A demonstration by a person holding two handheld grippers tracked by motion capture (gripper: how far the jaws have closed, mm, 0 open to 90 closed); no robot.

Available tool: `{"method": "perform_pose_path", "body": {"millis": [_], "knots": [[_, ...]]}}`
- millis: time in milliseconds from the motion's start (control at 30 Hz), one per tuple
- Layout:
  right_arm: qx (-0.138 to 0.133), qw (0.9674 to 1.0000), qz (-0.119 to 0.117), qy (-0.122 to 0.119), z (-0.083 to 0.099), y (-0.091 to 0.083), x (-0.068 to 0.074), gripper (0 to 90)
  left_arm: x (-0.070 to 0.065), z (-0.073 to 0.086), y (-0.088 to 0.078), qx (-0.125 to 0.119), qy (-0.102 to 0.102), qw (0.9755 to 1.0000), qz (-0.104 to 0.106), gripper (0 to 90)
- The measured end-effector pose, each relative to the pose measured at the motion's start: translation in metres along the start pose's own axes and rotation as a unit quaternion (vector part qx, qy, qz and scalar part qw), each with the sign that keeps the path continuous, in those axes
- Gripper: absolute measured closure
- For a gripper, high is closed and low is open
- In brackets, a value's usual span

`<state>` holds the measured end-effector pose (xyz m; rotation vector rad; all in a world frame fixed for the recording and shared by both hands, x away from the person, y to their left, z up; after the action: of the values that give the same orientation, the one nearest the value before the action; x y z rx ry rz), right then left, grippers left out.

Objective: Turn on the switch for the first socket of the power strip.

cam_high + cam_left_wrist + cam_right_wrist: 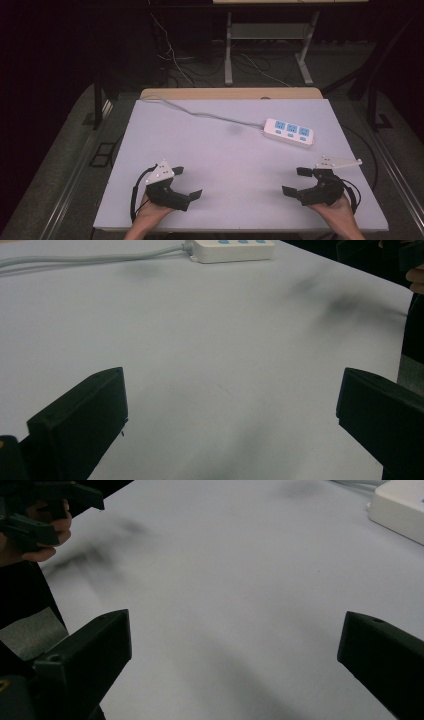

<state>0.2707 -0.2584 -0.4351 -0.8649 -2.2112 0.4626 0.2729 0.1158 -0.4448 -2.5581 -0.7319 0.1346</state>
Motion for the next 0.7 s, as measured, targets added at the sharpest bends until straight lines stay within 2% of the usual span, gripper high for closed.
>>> {"method": "perform_pose_path", "body": {"millis": [700], "knots": [[0.023,0.9997,-0.005,-0.011,-0.025,0.005,0.005,0.4,0.002,0.001,-0.001,0.001,0.0,1.0,-0.002,0.0]]}}
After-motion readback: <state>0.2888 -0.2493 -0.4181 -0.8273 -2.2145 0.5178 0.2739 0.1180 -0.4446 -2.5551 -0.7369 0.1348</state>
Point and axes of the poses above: each handheld gripper's, and its own axes: y roughly forward along the jaws, z roughly out of its underside, x roughly to its left, the point moved 5 cm from there along y, roughly forward along the jaws, and after that the axes turned 13 degrees about y, right-handed, at the moved point
